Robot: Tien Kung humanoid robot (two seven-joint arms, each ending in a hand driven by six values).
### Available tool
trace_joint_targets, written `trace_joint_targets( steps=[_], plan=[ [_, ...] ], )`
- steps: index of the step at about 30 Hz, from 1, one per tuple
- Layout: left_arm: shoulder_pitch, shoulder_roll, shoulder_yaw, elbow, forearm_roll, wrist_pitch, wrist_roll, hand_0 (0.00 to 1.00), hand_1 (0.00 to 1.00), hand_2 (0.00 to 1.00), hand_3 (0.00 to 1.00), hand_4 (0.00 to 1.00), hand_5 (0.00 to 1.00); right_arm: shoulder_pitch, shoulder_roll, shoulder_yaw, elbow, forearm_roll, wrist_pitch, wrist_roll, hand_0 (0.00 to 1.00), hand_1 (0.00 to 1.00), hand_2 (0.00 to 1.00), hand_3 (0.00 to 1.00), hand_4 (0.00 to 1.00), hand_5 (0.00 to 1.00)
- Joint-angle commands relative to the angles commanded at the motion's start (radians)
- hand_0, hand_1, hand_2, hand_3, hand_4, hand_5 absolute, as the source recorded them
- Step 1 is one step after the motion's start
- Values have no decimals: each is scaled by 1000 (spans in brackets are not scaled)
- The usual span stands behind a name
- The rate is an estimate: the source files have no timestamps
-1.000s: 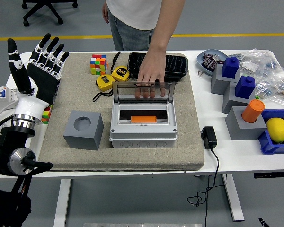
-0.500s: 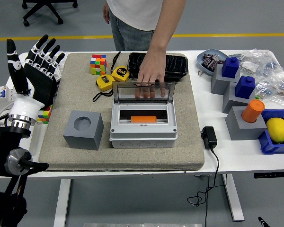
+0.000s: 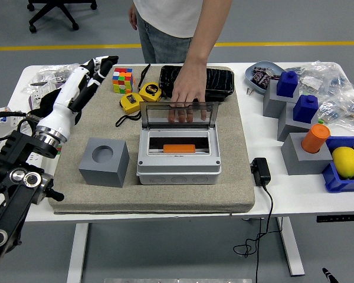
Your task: Fetch the battery,place it into the box,close the lid of the box
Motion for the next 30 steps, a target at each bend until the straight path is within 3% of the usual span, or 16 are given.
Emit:
trace_joint_targets(
  steps=[4,5,6,9,15,26,30],
  plan=[
    [-49,16,70,28,164,-33,56,986,914,845,815,998,998,-1,-1,2,0,-3,0,0,764,691,712,764,998,998],
    [-65,23,93,39,203,-43,67,998,974,860,827,998,998,-1,-2,4,0,-4,0,0,764,691,712,764,998,998],
    [-80,29,114,49,248,-54,77,998,974,860,827,998,998,-1,-2,5,0,-5,0,0,764,691,712,764,998,998],
    [-116,38,158,81,378,-91,88,998,974,860,827,998,998,1,-3,6,0,-7,0,2,764,691,712,764,998,998],
    [-152,44,203,108,617,-113,98,998,986,863,826,998,998,3,-4,9,0,-10,0,2,763,691,712,764,998,998],
    [-143,48,236,85,629,-127,106,998,988,849,825,998,998,0,-6,18,0,-18,0,0,765,691,712,764,998,998],
    [-130,60,278,39,621,-135,119,998,982,846,828,998,998,1,-6,18,0,-18,0,1,764,691,712,765,998,998]
  ],
)
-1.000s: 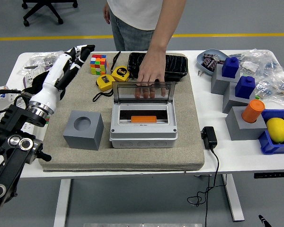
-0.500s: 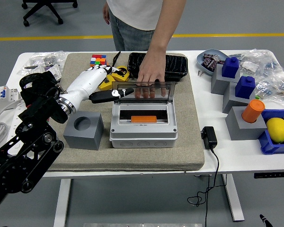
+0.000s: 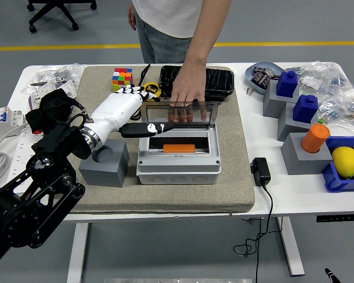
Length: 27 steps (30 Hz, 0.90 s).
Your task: Fetch the battery,place it into the box,close the lid of the box
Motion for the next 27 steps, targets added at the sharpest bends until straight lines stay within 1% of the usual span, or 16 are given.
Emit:
trace_joint_targets(
  steps=[4,10,15,18,21,27],
  plan=[
    [8,19,56,-43,-15,-10,13,998,982,846,828,998,998,2,0,3,0,-3,0,0,764,691,712,765,998,998],
    [24,46,146,-119,-37,-8,20,998,978,843,825,998,998,0,-2,6,0,-8,0,-2,763,691,712,764,998,998],
    [33,60,210,-156,-52,-6,23,998,975,836,821,998,998,-1,-4,6,0,-9,0,-2,763,691,712,765,998,998],
    [37,63,230,-165,-58,-4,23,998,969,833,821,998,998,0,-5,5,0,-9,0,-2,763,691,712,764,998,998],
    [43,62,244,-162,-62,-7,25,998,969,833,821,998,998,1,-5,3,0,-8,0,-2,763,691,712,764,998,998],
    [59,58,252,-152,-70,-13,28,998,955,832,821,998,998,2,-6,1,0,-4,0,-1,763,691,712,765,998,998]
  ],
)
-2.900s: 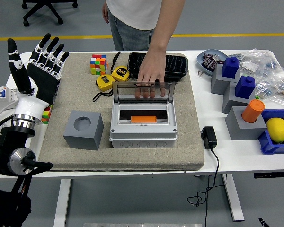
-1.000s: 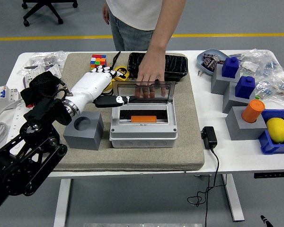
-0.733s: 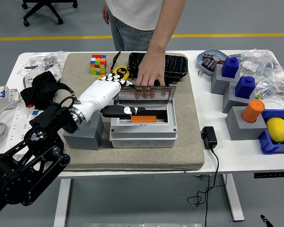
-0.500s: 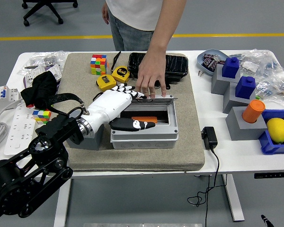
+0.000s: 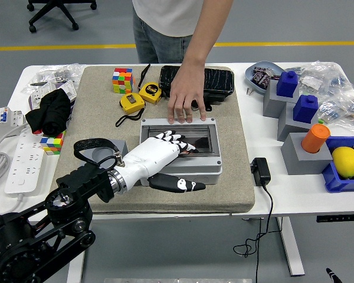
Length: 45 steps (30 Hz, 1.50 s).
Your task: Fetch the battery,place it into the box,close the lid of the box
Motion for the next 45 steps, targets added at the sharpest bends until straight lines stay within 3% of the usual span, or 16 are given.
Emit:
trace_joint_targets(
  steps=[5,9,13,14,18,20,24,30,39,45],
  plan=[
    [6,-7,-19,-14,-6,37,-28,998,943,825,817,998,998,2,0,1,0,2,0,0,763,691,712,765,998,998],
    [30,-40,-122,-36,-56,120,-108,998,907,830,804,998,998,2,2,0,0,6,-1,2,763,691,712,764,998,998],
    [70,-105,-287,-31,-229,186,-246,998,907,830,804,998,998,-2,5,1,0,6,-1,1,763,691,712,764,998,998],
    [79,-122,-326,-24,-268,194,-278,915,897,848,817,998,998,-3,6,1,0,6,-1,0,763,691,712,764,998,998],
    [109,-157,-485,18,-443,177,-365,915,897,848,817,998,998,-6,7,3,0,8,-1,0,763,691,712,764,998,998],
    [125,-165,-534,36,-515,154,-378,927,937,906,860,998,998,-6,7,2,0,10,-1,1,763,691,712,764,998,998],
    [163,-191,-625,71,-684,119,-392,927,937,906,860,998,998,-6,6,1,0,12,-2,3,763,691,712,764,998,998],
    [198,-239,-702,133,-937,126,-395,934,938,906,868,998,998,-10,8,6,0,10,-3,3,763,691,712,764,998,998],
    [216,-245,-733,157,-1321,129,-395,934,941,898,866,998,998,-8,0,-8,0,26,-6,5,763,693,714,764,998,998],
    [222,-240,-734,155,-1353,122,-390,925,933,877,852,998,998,-13,-5,-16,0,32,-5,1,764,692,713,764,998,998]
  ],
)
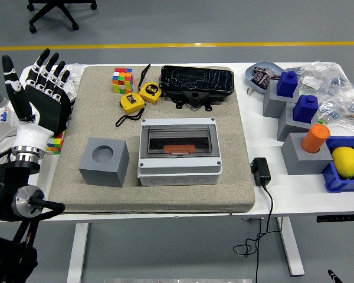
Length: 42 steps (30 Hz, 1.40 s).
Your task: Fetch the battery,place it into the box,close the lid of the box
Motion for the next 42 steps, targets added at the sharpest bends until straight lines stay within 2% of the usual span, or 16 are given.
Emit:
trace_joint_targets(
  steps=[21,42],
  plan=[
    [17,3,10,-16,97,9,27,911,907,846,812,998,998,3,6,45,0,-12,8,43,791,709,725,767,998,998],
    [16,0,-5,-28,97,11,30,899,893,828,787,998,998,14,8,56,0,-21,11,42,794,710,727,769,998,998]
  ],
)
